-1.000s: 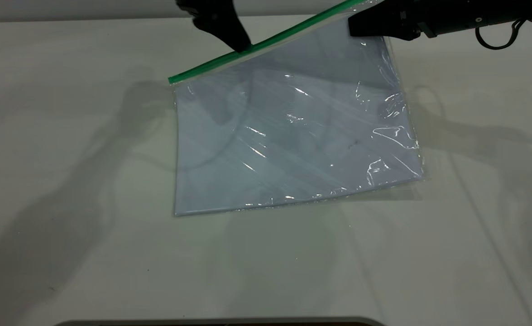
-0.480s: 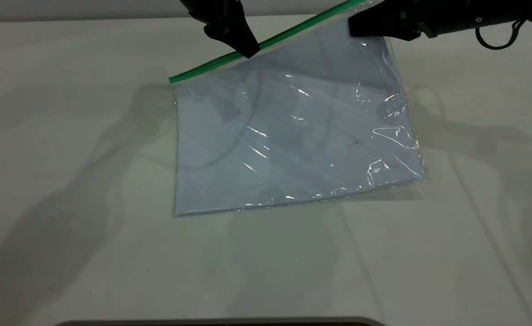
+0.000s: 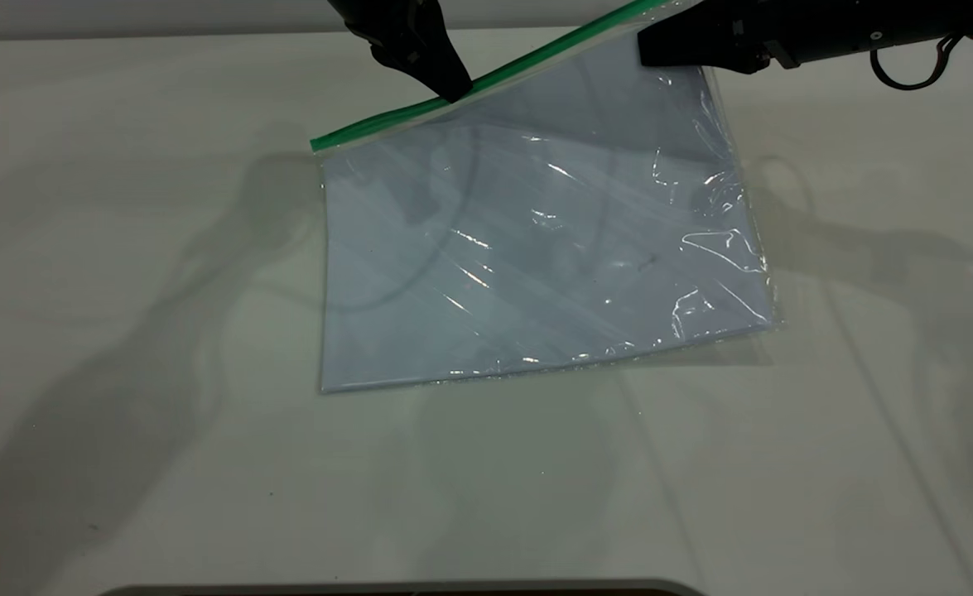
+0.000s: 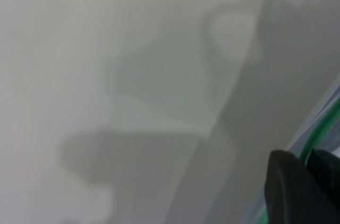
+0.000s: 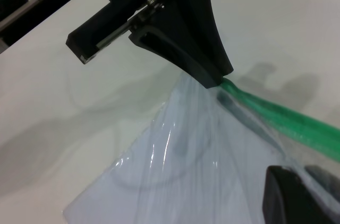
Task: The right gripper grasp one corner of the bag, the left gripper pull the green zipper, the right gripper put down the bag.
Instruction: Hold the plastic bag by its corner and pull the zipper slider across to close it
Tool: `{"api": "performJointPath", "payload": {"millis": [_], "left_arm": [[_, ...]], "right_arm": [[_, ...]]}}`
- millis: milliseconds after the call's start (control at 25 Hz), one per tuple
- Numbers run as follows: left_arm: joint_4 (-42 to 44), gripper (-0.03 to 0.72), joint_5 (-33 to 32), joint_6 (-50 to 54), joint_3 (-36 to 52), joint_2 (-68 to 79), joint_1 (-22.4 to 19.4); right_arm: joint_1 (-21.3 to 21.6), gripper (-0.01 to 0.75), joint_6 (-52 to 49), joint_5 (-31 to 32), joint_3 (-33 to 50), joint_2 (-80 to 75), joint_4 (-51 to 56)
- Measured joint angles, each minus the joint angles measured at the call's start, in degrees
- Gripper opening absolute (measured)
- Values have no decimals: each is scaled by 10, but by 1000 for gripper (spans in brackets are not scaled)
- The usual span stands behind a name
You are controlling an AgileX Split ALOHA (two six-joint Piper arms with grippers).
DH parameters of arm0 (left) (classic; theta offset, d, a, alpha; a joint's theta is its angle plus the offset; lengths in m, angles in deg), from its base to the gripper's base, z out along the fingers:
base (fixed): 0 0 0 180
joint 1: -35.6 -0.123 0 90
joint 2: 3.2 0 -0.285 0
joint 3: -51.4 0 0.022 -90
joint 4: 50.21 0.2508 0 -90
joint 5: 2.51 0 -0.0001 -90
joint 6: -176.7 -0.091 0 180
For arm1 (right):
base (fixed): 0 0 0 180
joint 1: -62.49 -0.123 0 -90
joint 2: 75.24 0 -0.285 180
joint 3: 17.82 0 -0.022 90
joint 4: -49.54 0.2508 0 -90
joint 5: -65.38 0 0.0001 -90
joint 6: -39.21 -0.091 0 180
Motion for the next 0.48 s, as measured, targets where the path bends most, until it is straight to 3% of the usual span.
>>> {"api": "performJointPath", "payload": {"millis": [480], "left_arm": [[11,64,9,11,0,0,-4]], "right_arm": [[0,33,0,0,0,0,1]]}}
